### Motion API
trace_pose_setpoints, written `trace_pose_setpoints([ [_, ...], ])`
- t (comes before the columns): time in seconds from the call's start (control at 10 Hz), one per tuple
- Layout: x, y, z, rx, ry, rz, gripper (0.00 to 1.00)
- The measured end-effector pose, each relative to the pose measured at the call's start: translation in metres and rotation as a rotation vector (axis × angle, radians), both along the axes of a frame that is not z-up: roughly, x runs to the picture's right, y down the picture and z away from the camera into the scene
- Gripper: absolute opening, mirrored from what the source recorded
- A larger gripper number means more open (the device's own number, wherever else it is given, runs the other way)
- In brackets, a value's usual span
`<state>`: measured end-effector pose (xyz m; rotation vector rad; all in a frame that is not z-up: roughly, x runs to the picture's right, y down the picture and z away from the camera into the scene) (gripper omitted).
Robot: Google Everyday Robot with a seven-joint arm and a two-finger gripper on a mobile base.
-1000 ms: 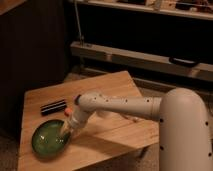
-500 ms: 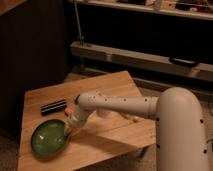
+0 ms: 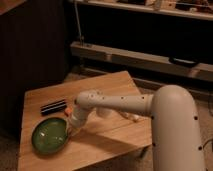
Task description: Pick up the ceramic bowl
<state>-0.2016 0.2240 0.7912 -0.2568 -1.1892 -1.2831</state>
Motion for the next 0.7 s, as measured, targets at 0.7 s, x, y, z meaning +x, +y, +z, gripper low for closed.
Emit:
trace_pose_setpoints([
  [0.7,0.002,-0.122,-0.089,0.084,-0.267,0.108,0.00],
])
